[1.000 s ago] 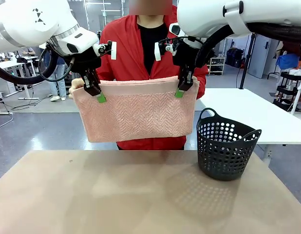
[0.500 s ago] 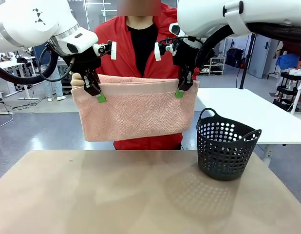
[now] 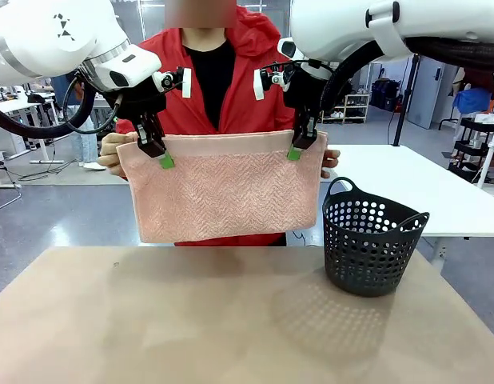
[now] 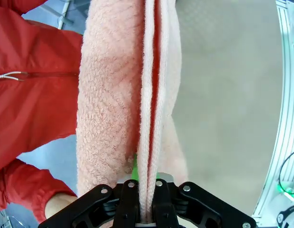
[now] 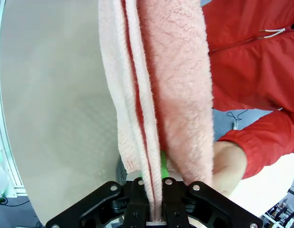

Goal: Fold the towel.
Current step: Release the end of the 100 cm Hotel Towel you were holding.

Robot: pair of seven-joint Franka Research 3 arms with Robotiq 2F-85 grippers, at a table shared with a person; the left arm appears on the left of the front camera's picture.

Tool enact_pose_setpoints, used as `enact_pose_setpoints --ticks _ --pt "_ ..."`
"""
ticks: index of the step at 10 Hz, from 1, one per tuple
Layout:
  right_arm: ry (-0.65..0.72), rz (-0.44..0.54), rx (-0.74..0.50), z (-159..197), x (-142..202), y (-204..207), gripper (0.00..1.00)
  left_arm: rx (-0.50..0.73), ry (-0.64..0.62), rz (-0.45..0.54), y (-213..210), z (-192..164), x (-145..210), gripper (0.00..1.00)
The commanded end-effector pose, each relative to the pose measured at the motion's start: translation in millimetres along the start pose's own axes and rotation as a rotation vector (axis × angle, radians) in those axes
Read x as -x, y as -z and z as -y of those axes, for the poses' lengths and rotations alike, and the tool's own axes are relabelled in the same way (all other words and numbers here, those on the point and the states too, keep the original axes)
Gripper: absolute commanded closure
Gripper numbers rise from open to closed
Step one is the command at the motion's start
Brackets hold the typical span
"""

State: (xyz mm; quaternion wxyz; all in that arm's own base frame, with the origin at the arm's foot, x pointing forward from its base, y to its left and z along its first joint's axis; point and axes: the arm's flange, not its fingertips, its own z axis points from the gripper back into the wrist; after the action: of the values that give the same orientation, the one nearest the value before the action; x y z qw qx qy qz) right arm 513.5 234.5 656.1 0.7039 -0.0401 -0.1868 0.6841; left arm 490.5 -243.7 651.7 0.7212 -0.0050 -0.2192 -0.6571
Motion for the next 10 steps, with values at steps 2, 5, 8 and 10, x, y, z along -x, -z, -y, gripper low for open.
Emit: enact_pose_setpoints --ticks 2,5,8,10 --pt "0.000 -0.002 0.002 -0.3 1.8 0.5 1.00 -0.014 0.003 -0.001 -2.0 -1.7 0.3 1.00" --pt "0.000 -0.002 0.002 -0.3 1.8 0.5 1.00 -0.014 0.003 -0.001 -2.0 -1.7 0.3 1.00" --pt "0.000 0.000 0.000 -0.1 -0.2 0.0 0.95 -0.014 0.003 -0.001 -2.0 -1.7 0.3 1.00" --pt "0.013 0.018 0.006 3.7 2.1 -2.0 0.70 -0.003 -0.004 0.003 -1.9 -2.5 -1.3 0.63"
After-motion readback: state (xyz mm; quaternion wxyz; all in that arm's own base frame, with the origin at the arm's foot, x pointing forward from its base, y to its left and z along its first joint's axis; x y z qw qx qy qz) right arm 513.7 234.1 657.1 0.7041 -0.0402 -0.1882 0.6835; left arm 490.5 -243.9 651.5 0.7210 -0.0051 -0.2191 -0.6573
